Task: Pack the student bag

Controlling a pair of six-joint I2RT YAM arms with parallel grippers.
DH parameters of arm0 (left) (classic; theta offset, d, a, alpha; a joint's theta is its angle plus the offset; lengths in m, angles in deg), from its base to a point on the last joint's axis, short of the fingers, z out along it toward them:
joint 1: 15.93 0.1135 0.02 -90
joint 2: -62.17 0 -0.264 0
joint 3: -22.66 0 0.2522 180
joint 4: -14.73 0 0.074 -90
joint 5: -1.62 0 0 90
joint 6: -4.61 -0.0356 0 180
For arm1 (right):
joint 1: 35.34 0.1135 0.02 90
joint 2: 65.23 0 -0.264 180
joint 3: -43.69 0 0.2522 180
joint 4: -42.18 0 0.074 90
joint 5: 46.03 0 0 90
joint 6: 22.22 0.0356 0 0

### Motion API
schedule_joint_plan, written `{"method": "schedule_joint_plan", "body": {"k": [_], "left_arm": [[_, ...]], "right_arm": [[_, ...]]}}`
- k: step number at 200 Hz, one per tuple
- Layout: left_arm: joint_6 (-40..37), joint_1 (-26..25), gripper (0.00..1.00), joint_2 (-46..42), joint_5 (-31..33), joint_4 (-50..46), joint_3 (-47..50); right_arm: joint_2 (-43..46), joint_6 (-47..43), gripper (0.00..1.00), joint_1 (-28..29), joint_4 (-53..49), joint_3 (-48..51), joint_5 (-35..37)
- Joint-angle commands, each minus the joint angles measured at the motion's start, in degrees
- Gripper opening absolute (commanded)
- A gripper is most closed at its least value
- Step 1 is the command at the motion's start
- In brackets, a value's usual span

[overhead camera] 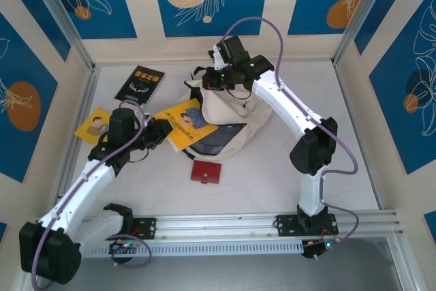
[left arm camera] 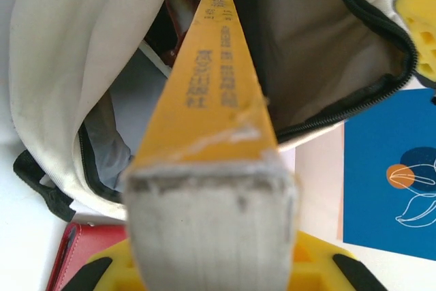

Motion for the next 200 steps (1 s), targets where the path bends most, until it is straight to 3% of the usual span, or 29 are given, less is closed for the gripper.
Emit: {"method": "schedule_joint_plan", "body": {"k": [1, 64, 101, 129, 200], "left_arm": [[0.8, -2.2, 0.00, 3.4, 0.5, 9.4, -2.1], [6.4, -10.1, 0.00, 18.1, 15.3, 22.3, -8.6], [10.6, -13.2, 0.00, 27.4, 18.3, 30.1, -13.3], [11.1, -15.8, 0.00, 33.7, 22.0, 32.5, -17.6], [10.2, -22.8, 0.00, 43.6, 41.3, 35.2, -24.4]], "right_arm": [[0.7, 1.1, 0.00, -0.3, 2.1, -3.0, -4.4], [2.9, 3.4, 0.00, -2.4, 3.4, -1.6, -7.7], [4.4, 4.8, 0.00, -3.9, 4.8, -0.5, -10.2], [5.2, 5.3, 0.00, -4.6, 5.5, 0.2, -10.9], [7.5, 7.5, 0.00, -7.3, 5.7, 2.6, -12.4]]}}
